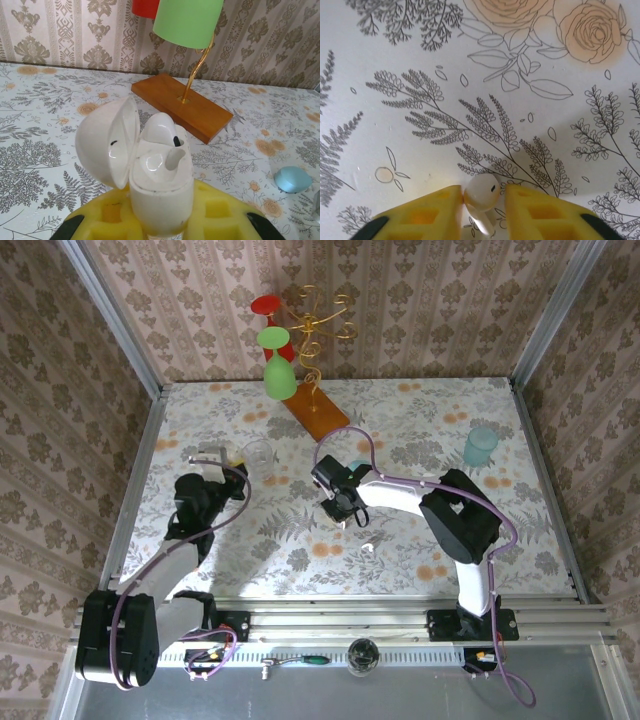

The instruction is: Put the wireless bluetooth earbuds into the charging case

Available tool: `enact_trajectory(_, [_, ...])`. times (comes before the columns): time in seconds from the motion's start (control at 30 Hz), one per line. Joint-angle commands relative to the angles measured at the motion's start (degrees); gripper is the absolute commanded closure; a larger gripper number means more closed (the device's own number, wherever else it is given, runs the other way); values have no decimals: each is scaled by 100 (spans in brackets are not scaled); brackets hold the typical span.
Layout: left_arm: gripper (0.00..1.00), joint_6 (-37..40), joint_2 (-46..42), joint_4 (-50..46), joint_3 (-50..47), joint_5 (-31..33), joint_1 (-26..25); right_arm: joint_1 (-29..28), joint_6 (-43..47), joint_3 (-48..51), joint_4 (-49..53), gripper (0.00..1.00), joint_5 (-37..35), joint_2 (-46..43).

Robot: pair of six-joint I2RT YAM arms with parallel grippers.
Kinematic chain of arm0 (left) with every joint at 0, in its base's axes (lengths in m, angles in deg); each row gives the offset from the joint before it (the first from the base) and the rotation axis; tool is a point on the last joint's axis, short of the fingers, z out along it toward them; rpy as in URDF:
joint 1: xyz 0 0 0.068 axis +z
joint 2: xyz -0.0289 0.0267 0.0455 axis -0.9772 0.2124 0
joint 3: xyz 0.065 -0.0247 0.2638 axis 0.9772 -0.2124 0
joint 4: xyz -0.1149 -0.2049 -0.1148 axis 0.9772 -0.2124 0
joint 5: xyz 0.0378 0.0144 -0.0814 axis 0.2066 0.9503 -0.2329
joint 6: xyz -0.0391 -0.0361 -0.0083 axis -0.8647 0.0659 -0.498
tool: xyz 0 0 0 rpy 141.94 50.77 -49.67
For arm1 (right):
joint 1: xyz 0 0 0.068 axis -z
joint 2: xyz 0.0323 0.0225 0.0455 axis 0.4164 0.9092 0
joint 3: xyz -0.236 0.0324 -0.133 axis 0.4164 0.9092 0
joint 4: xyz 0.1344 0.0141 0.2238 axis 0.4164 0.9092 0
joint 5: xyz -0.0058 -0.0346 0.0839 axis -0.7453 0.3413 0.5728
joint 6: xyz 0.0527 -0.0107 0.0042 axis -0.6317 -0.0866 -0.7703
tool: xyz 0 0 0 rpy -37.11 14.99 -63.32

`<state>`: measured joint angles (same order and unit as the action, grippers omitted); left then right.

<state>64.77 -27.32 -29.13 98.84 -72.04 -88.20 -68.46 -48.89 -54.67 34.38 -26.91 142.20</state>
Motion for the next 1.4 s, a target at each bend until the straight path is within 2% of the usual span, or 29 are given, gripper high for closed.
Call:
enact_trajectory(0.0, [100, 152, 14, 250, 123, -95, -9, 17, 27, -272, 513, 62, -48, -219])
enact_trajectory(0.1, [100, 160, -14, 239, 91, -83, -9, 1, 23, -471, 691, 51, 37, -255])
enact_trajectory(0.33, [100, 323, -89, 144, 29, 6, -9, 17, 65, -1401, 1892, 49, 54, 247])
enact_trajectory(0.53, [100, 431, -79, 115, 38, -64, -9, 16, 210, -2457, 3129, 55, 42, 940])
enact_trajectory(0.83, [100, 466, -109, 73, 40, -200, -4, 8, 220, -3494, 3896, 58, -68, 1857])
enact_trajectory(1.13, [100, 495, -327, 19, 2, -177, -9, 8, 273, -3832, 4188, 62, -235, 2280])
enact_trajectory(1.37, [100, 450, -343, 90, -24, -136, -9, 34, 256, -3773, 4109, 68, -108, 2370])
